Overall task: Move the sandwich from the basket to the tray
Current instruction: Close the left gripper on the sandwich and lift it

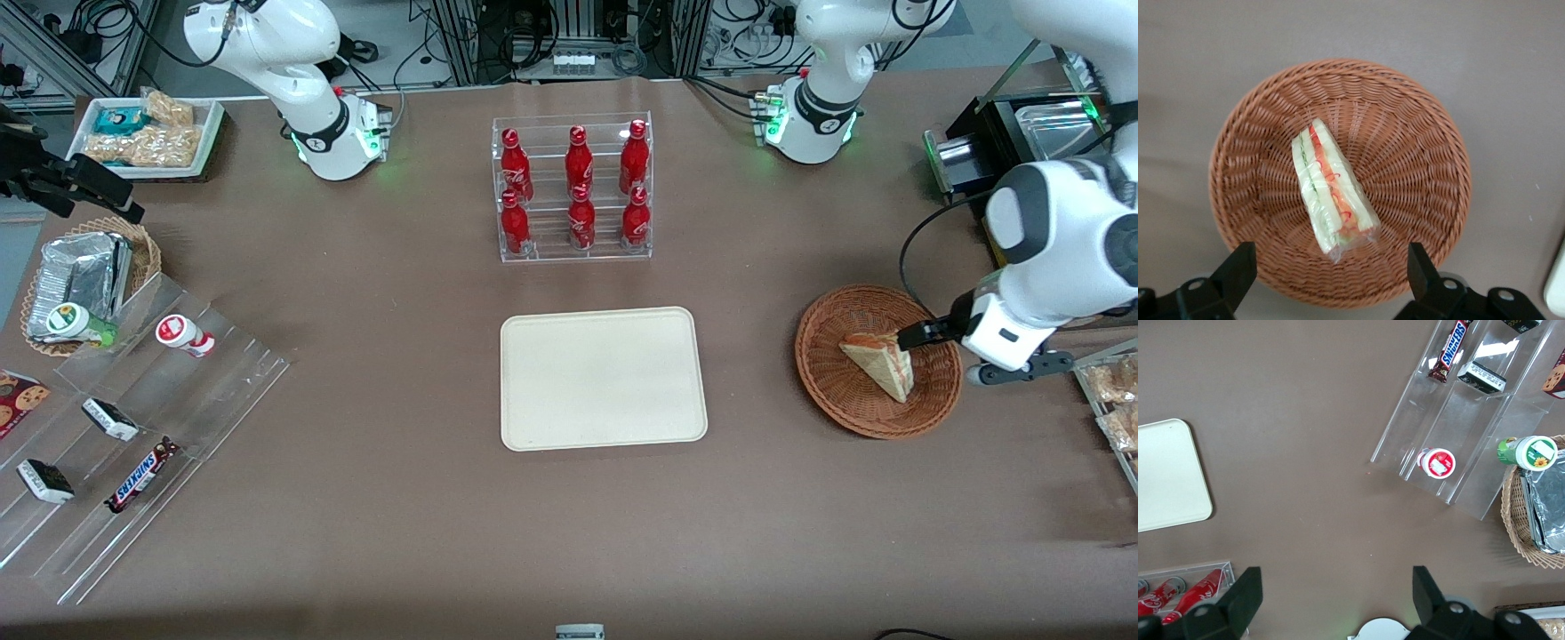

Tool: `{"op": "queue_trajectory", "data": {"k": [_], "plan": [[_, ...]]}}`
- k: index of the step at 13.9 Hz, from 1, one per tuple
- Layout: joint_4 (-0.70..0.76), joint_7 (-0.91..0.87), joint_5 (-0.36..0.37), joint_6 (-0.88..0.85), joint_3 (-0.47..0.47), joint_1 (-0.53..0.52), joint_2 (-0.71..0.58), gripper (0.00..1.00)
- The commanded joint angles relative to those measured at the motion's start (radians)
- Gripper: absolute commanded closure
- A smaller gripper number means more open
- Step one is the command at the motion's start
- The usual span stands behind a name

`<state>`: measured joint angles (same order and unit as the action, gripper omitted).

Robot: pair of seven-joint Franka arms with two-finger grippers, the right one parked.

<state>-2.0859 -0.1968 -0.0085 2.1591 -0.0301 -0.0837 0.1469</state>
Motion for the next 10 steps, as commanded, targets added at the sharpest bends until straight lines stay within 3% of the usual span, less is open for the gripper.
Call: {"op": "queue_trajectory", "data": {"k": [1, 6, 10], "plan": [[-0.052, -0.155, 0.015, 0.039, -0.004, 0.002, -0.027, 0.0], [-0.052, -0.547, 0.013, 0.051, -0.005, 0.002, 0.005, 0.0], [-0.06, -0.694, 0.015, 0.093, -0.005, 0.005, 0.051, 0.0]]}}
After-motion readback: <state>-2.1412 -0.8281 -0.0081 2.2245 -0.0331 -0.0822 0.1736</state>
